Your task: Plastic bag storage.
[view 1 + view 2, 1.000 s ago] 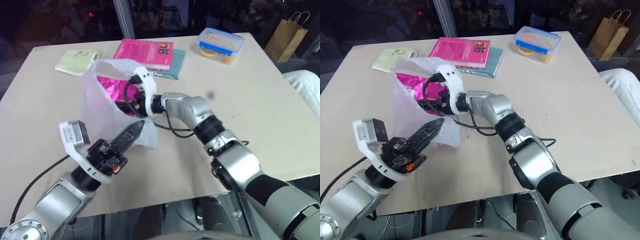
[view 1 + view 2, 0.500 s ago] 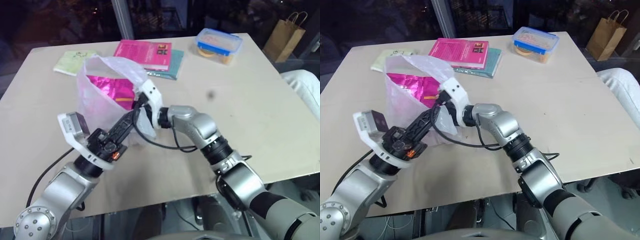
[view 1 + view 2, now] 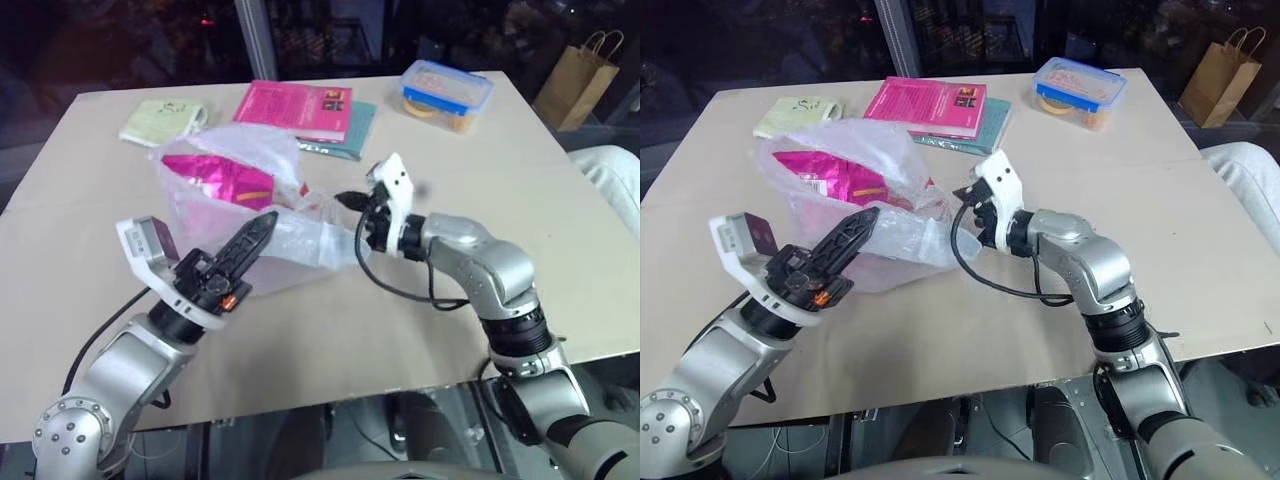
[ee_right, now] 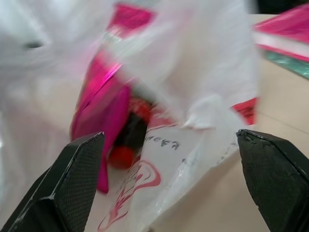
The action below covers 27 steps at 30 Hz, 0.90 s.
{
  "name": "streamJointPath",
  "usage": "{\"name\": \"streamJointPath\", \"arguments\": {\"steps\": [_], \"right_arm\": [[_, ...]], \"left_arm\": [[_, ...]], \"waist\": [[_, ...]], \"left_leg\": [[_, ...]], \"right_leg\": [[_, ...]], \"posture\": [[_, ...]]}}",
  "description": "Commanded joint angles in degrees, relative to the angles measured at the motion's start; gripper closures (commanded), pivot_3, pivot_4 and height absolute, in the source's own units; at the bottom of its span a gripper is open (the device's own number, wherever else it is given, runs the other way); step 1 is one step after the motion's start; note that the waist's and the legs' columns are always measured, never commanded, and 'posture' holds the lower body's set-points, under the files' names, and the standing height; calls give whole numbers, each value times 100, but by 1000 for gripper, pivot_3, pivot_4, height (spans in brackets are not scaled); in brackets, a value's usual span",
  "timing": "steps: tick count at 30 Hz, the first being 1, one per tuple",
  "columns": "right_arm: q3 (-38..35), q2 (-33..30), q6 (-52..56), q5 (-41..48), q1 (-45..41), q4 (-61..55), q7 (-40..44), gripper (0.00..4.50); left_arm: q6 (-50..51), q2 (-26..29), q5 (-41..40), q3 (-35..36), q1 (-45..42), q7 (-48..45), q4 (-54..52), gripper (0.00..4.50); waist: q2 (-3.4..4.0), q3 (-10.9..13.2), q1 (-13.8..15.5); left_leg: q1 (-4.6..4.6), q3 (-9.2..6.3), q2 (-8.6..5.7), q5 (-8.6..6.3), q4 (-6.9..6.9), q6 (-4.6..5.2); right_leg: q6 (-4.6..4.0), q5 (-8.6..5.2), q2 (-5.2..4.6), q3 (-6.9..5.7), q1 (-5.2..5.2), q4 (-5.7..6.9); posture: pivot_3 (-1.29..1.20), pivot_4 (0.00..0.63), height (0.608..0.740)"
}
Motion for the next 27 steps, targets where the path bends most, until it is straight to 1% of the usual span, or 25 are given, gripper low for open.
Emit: {"name": "streamJointPath", "arguments": {"steps": [1, 3, 4, 6, 8, 9, 11, 13, 15, 17, 21, 23, 27], "right_arm": [[-444, 254, 45, 214, -432, -95, -327, 17], [-620, 332, -20, 250, -523, 30, -432, 17], [-592, 321, -156, 65, -546, 260, -530, 17], [-336, 281, -602, -385, -513, 795, -616, 17], [39, 245, -1094, -728, -395, 1048, -474, 17], [114, 271, -1225, -795, -354, 1094, -439, 17], [76, 403, -1415, -830, -307, 1162, -496, 17], [-174, 554, -1456, -715, -296, 1123, -655, 17], [-580, 467, -1332, -419, -271, 812, -611, 17], [-695, 188, -1108, -191, -218, 377, -340, 17], [-879, -96, -202, 348, -363, -147, -317, 17], [-941, -109, 240, 584, -514, -333, -431, 17], [-870, -58, 1063, 685, -856, -408, -811, 17]], "left_arm": [[190, 39, -43, 143, -97, -136, 19, 4500], [273, 90, -43, 146, -150, -180, 18, 4500], [280, 82, -43, 116, -171, -188, -12, 4500], [319, 101, -43, 39, -195, -203, -44, 4500], [338, 87, -43, -12, -250, -155, -24, 4500], [342, 79, -43, -19, -277, -126, -12, 4500], [384, 134, -43, -42, -349, -112, 0, 4500], [403, 185, -43, -68, -430, -30, 12, 4500], [407, 173, -43, -79, -457, -20, 27, 4500], [441, 183, -43, -64, -407, -60, 45, 4500], [528, 231, -43, -35, -327, -117, 91, 4500], [625, 317, -43, -15, -265, -185, 135, 4500], [786, 516, -43, 65, -106, -355, 187, 4500]], "waist": [[0, 0, -2], [0, 0, 4], [-1, -1, 5], [-4, -3, 12], [-6, -4, 23], [-6, -4, 23], [-3, -3, 15], [-2, -2, -4], [-2, -2, 9], [-2, -2, 42], [-3, -3, 30], [-1, -2, 6], [3, 1, -31]], "left_leg": [[0, 3, -1, 0, 2, 0], [-3, 4, -1, 0, 7, 0], [-3, 3, -1, 0, 8, 0], [0, 3, -2, 0, 8, 0], [0, 3, -2, 0, 8, 0], [-1, 3, -3, 0, 8, 0], [-3, 4, -4, 0, 8, 0], [-4, 5, -3, 0, 8, 0], [-1, 3, -1, 0, 6, 0], [-3, -1, -2, 0, 6, 0], [-5, -1, -13, 0, 7, 0], [-2, -2, -11, 0, 7, 0], [2, -2, 4, 0, 6, 0]], "right_leg": [[0, 0, -1, 2, 0, 0], [0, 1, -1, 3, 1, -1], [0, 0, -1, 2, 2, -1], [-1, 1, -2, 2, 6, -3], [-2, 0, -2, 1, 8, -4], [-2, 0, -3, 1, 8, -4], [-2, 0, -4, 2, 6, -4], [4, 4, -4, 2, 4, -4], [15, 11, -3, 2, 4, -2], [15, 11, -3, -1, 5, -3], [3, 4, -15, -1, 9, -7], [-3, 1, -13, -2, 9, -5], [-4, 0, 2, -3, 5, 1]], "posture": [[0, 150, 740], [0, 150, 740], [0, 150, 740], [0, 150, 740], [0, 150, 740], [0, 150, 740], [0, 150, 740], [0, 150, 740], [0, 150, 740], [0, 150, 740], [0, 150, 740], [0, 150, 740], [0, 150, 740]]}}
